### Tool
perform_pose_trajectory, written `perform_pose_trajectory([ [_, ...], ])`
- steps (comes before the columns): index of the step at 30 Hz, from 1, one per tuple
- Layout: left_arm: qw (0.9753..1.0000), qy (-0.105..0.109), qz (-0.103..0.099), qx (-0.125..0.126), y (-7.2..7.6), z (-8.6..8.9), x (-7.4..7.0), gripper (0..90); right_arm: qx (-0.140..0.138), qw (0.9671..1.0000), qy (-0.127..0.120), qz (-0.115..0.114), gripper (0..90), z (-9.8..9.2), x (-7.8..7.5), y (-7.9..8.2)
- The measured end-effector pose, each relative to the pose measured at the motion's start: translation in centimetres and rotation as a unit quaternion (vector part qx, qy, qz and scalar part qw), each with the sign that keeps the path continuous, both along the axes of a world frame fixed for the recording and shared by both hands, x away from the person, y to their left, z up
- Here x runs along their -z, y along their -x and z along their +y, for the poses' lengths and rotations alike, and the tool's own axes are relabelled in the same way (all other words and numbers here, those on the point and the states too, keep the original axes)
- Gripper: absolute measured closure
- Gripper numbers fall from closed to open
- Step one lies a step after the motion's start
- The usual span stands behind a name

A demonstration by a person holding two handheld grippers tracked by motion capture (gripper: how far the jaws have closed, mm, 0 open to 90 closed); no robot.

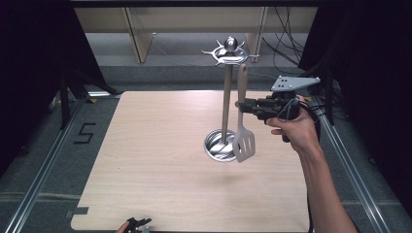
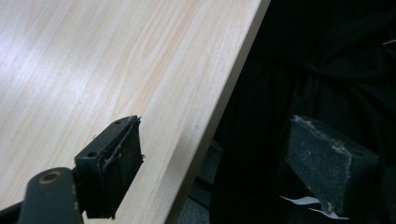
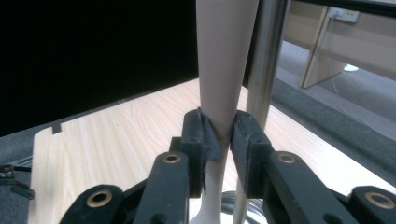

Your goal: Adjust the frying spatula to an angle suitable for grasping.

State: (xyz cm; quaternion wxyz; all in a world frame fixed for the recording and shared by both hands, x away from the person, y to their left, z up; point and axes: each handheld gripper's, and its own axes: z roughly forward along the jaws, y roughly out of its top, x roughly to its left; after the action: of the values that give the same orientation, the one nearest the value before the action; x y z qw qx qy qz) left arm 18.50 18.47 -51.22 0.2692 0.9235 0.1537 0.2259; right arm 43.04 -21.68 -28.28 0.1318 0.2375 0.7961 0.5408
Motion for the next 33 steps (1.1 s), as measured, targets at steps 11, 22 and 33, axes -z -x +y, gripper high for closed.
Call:
perform_pose_trajectory([
  [11, 1.0, 0.001, 0.001, 0.0, 0.0, 0.0, 0.0, 17.4, 0.0, 1.0, -0.008, 0.0, 76.0, 0.8, 0.4, -0.5],
  [22, 1.0, -0.006, 0.006, 0.001, 0.0, 0.0, -0.1, 17.4, 0.015, 0.9993, -0.029, -0.019, 69.9, 0.2, 0.9, 0.0],
  [33, 1.0, 0.001, 0.001, 0.0, 0.0, 0.0, 0.0, 17.4, 0.021, 0.9987, -0.014, -0.045, 59.6, -0.6, 1.9, 2.5],
])
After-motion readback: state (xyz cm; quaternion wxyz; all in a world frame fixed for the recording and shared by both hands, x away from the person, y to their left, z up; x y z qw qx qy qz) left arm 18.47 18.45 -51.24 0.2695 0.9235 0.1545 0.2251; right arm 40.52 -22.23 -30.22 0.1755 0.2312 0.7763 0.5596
